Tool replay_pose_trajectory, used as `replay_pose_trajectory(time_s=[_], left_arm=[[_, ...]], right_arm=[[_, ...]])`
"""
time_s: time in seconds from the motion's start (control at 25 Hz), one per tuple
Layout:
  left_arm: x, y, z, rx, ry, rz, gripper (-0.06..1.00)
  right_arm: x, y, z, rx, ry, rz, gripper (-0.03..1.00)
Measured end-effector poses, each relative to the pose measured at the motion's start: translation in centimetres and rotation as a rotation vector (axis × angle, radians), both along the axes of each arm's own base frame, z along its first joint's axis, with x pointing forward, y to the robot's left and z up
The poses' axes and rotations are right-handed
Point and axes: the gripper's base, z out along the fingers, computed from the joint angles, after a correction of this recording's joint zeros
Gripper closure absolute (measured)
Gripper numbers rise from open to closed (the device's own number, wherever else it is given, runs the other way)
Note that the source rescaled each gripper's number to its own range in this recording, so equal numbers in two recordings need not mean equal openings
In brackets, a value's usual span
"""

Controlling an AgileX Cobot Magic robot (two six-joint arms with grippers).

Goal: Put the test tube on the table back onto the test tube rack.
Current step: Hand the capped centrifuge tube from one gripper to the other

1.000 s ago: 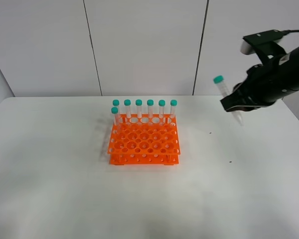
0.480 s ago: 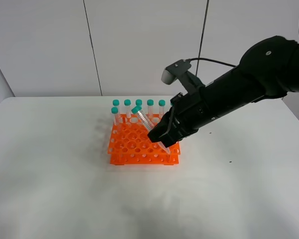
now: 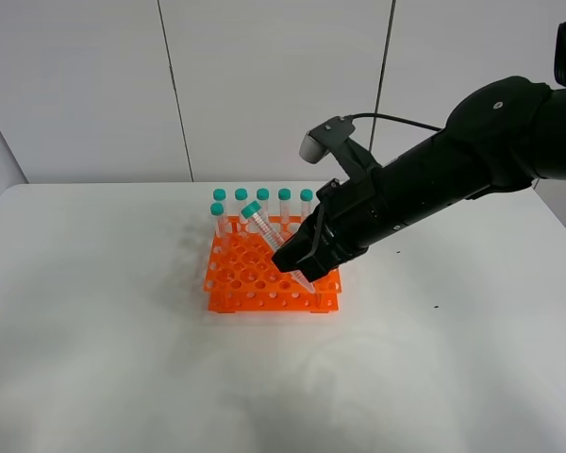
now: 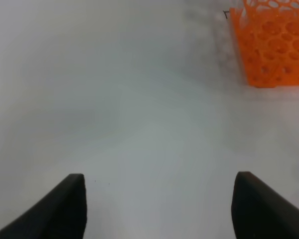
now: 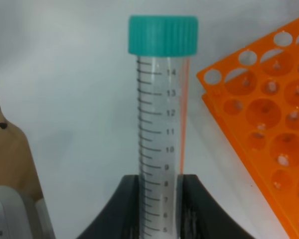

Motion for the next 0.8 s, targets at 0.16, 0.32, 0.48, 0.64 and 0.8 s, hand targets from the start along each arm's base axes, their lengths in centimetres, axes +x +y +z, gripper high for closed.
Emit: replay_pose_trajectory(time_s=[0.16, 0.32, 0.48, 0.64, 0.8], left_arm=[[1.7, 0.1, 3.9, -0.011, -0.068, 0.013, 0.07], [6.4, 0.3, 7.6, -0.016, -0.072, 0.026, 0.07], [12.3, 0.4, 8.2, -0.035, -0.033, 0.028, 0.07], [17.4, -0.3, 6.6, -0.170, 0.038, 0.003, 0.07], [20.8, -1.6, 5.0, -0.294, 0.090, -0.085, 0.07]], right_arm=[[0.0, 0.0, 0.0, -0.001, -0.003, -0.002, 0.93], [0.1, 0.0, 0.0, -0.001, -0.011, -0.009, 0.93], [0.2, 0.0, 0.0, -0.002, -0.019, -0.017, 0.93], [0.2, 0.0, 0.0, -0.002, -0.020, -0.018, 0.93], [0.3, 0.0, 0.0, -0.002, -0.022, -0.020, 0.93]])
